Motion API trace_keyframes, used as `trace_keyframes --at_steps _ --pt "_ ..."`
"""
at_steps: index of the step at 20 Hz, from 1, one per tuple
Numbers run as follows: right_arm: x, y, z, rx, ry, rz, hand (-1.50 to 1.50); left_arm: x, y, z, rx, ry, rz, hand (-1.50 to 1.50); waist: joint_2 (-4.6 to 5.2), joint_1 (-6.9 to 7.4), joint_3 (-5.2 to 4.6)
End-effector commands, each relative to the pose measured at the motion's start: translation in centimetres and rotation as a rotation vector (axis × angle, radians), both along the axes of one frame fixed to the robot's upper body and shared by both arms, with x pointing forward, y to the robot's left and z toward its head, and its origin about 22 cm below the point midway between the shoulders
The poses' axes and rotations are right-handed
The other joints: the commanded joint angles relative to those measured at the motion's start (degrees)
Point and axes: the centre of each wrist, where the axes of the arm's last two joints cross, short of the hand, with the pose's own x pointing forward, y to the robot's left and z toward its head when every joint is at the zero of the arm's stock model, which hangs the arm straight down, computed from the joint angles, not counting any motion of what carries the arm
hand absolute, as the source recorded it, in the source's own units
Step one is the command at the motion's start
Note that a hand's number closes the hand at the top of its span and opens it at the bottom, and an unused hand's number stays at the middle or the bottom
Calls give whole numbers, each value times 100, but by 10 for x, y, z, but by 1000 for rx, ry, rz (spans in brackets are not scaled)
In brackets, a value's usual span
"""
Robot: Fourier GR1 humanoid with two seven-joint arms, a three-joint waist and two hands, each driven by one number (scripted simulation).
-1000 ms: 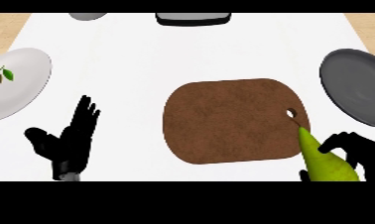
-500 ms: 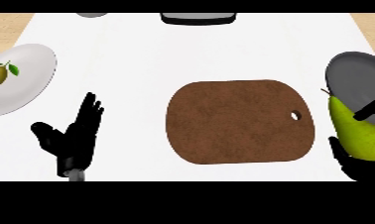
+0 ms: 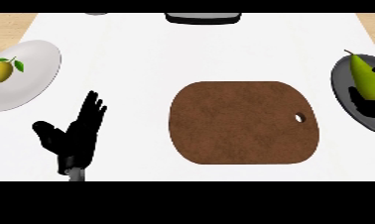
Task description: Pick the pear from the cutting board and place it in the pan
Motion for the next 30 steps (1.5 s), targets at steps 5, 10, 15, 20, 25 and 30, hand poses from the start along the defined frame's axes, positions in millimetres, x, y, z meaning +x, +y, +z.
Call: trace_keyframes --at_steps 5,10,15,20,25,30 --pt "63 -52 -22 61 17 -30 150 9 -13 -11 -7 64 -41 0 76 103 -25" --pt "71 -80 -45 76 14 -40 150 9 -24 4 -31 59 -37 0 90 165 -13" --pt "63 -100 -60 5 265 -119 -150 4 -10 -4 -14 46 -60 0 163 353 -4" --pt "75 -94 -63 38 145 -72 -150 12 -22 3 0 42 -47 0 181 339 15" --pt "87 -86 -60 361 14 94 -150 10 -9 1 -7 45 -38 0 145 243 21" --pt "77 -109 -48 648 -65 146 -150 5 -16 -9 -9 60 -31 0 141 128 6"
